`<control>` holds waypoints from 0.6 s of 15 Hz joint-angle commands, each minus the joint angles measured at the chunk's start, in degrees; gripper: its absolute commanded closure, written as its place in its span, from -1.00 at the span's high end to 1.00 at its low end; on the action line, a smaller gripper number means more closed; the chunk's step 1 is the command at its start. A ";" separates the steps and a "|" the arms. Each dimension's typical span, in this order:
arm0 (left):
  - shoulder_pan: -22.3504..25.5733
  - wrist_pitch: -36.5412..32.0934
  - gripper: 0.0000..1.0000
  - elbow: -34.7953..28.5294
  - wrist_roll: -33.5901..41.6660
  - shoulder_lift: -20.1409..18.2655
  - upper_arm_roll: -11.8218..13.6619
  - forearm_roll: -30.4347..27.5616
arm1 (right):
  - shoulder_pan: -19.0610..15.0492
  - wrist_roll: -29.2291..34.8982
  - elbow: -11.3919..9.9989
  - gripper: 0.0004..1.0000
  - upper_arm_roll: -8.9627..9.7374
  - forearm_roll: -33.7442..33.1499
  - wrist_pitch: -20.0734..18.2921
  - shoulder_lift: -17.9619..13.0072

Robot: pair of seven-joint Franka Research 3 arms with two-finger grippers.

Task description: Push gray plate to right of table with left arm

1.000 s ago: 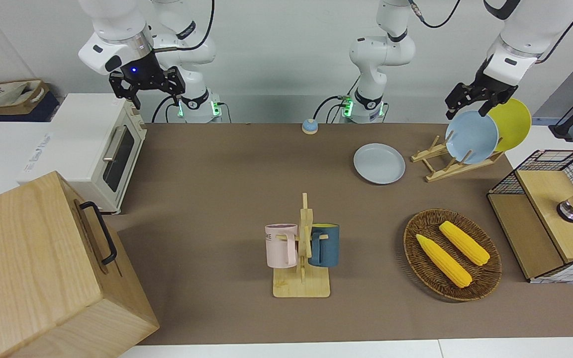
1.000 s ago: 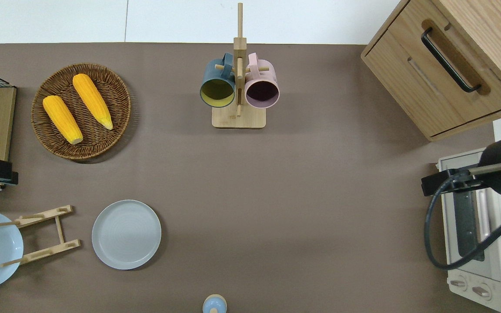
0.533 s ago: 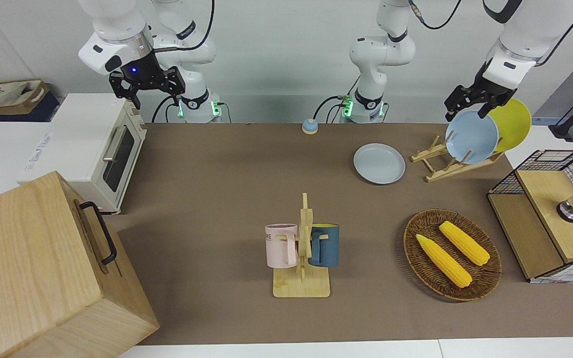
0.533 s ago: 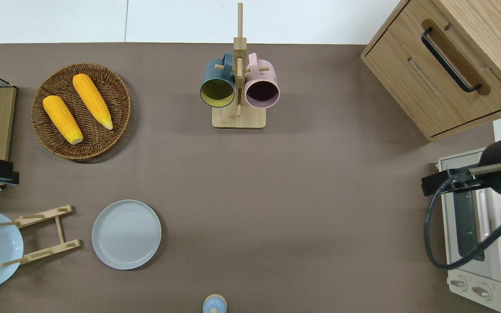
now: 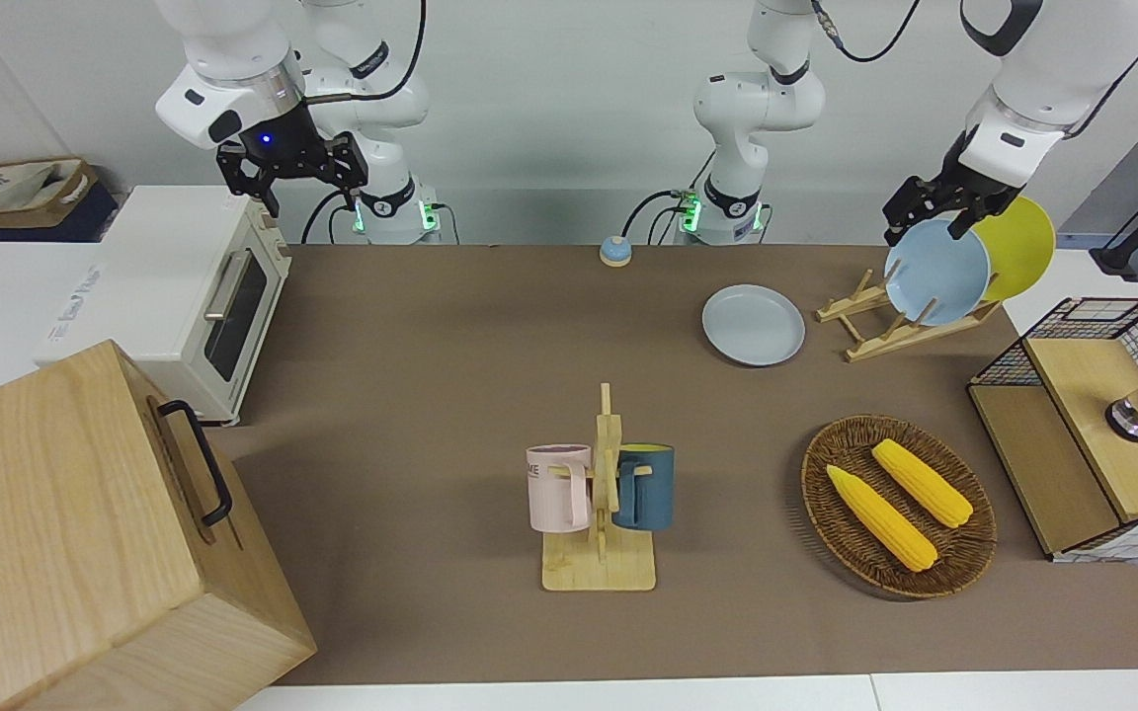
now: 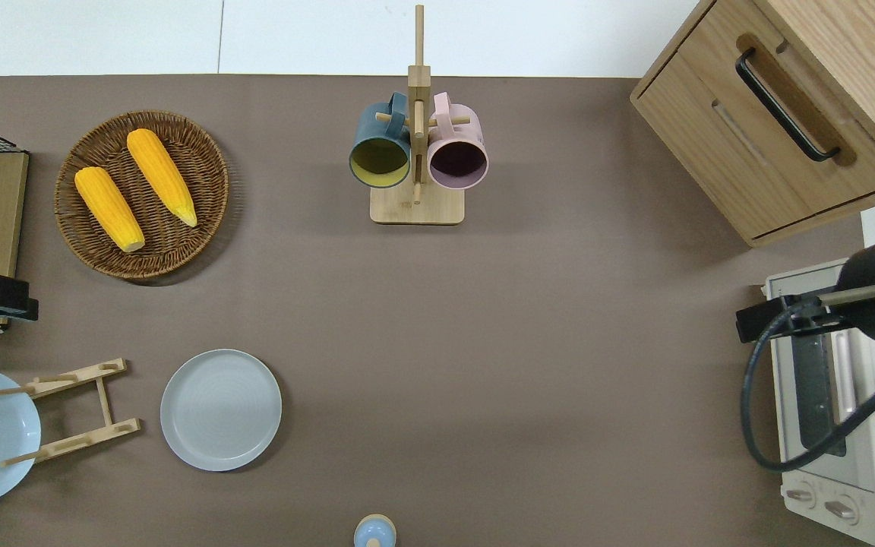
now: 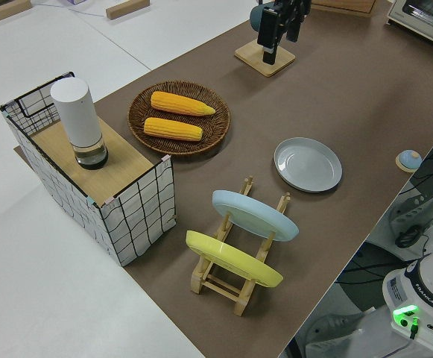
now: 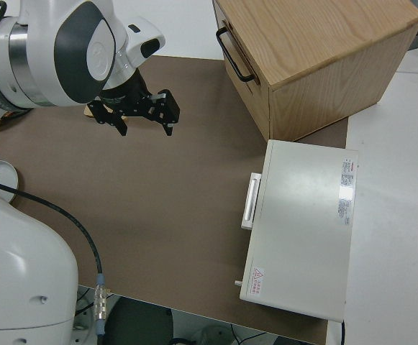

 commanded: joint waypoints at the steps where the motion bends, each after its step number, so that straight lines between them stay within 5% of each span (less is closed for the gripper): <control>1: -0.25 1.97 0.99 -5.54 -0.24 -0.42 0.52 0.25 | -1.16 0.75 0.54 0.97 0.93 0.25 -0.90 -0.14; 9: 0.28 19.36 0.98 -29.27 -0.15 -8.86 0.70 -2.39 | -1.07 0.67 0.54 0.97 0.93 0.25 -0.90 -0.14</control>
